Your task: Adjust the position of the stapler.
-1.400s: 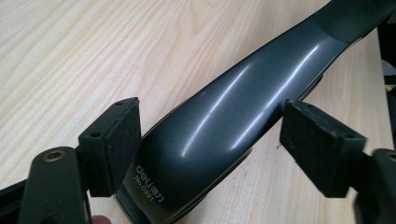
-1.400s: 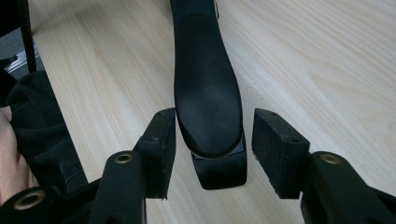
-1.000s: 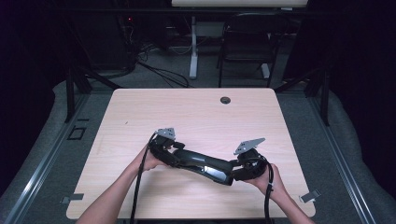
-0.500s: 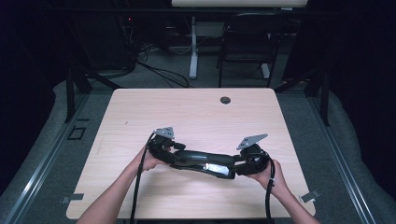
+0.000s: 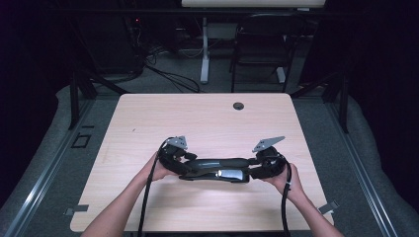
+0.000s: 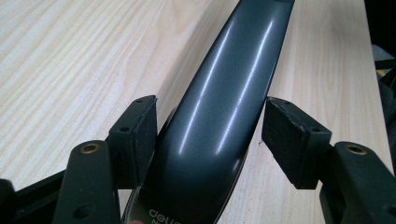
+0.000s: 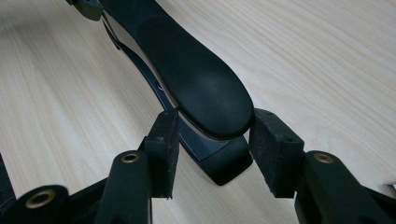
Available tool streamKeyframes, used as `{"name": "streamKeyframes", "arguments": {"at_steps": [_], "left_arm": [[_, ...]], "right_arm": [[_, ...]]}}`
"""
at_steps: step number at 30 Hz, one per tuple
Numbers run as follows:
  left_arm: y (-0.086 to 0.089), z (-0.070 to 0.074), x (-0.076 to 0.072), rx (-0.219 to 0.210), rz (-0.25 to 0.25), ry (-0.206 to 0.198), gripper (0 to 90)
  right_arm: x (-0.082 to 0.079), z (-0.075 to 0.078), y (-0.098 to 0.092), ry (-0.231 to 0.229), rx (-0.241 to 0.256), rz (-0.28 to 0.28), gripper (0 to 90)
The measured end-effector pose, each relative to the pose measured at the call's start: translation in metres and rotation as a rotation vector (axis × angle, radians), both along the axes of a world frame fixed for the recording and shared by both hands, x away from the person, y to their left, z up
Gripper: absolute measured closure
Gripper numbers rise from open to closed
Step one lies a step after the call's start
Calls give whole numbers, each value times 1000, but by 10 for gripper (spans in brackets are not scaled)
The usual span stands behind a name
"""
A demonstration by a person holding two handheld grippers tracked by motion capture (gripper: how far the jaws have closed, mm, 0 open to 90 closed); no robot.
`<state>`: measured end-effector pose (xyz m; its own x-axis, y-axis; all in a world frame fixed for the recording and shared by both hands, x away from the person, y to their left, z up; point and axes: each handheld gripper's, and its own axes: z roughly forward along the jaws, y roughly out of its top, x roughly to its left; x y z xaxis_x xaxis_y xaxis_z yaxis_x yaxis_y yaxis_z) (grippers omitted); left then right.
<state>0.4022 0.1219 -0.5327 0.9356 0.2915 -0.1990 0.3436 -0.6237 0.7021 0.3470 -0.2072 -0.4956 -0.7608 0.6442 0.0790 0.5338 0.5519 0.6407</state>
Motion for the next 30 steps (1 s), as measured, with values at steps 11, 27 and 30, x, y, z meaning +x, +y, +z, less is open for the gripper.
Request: {"name": "streamKeyframes", "arguments": {"at_steps": [11,27,30], "left_arm": [[0,1,-4,14,12,1,376],[-7,-1,-9,25,-14,-27,391],[-7,-1,-9,23,-18,-25,391]], "right_arm": [[6,-1,-1,4,10,19,533],[3,-1,-2,13,19,12,533],[2,-1,-2,14,18,9,533]]}}
